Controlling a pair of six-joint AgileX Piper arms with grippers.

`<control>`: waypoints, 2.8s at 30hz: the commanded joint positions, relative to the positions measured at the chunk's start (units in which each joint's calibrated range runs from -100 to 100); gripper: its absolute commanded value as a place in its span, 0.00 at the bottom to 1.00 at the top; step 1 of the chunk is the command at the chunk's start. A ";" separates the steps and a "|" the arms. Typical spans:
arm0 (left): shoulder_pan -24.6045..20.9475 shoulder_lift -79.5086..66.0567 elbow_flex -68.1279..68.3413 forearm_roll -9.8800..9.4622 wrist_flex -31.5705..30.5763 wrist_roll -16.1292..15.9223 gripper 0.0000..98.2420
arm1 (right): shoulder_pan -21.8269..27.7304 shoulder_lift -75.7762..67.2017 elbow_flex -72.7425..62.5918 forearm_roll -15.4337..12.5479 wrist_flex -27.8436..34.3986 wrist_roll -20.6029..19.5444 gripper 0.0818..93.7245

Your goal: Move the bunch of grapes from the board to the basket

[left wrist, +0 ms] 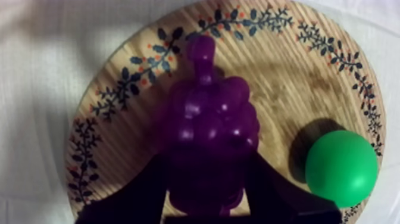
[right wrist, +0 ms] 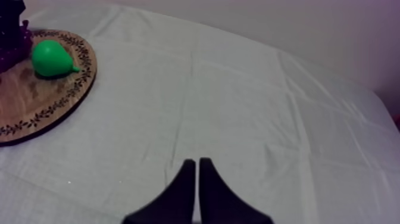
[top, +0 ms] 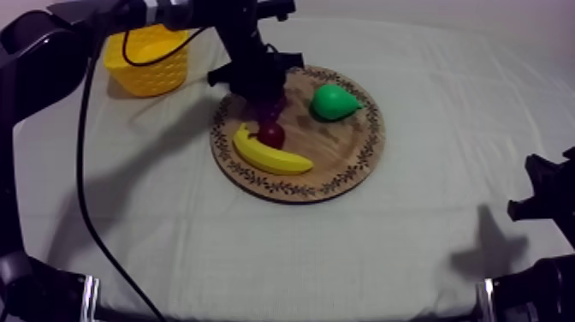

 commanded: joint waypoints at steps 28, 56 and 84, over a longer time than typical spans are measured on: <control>2.54 -29.86 20.32 -1.81 -9.09 -6.96 0.34 | 0.01 -0.02 -0.01 0.01 -0.09 0.02 0.00; -17.03 -54.22 44.32 2.48 -12.23 -15.95 0.34 | 0.01 -0.02 -0.01 0.01 -0.09 0.02 0.00; -22.41 -19.90 5.49 2.35 -6.53 -17.55 0.35 | 0.01 -0.02 -0.01 0.01 -0.09 0.02 0.00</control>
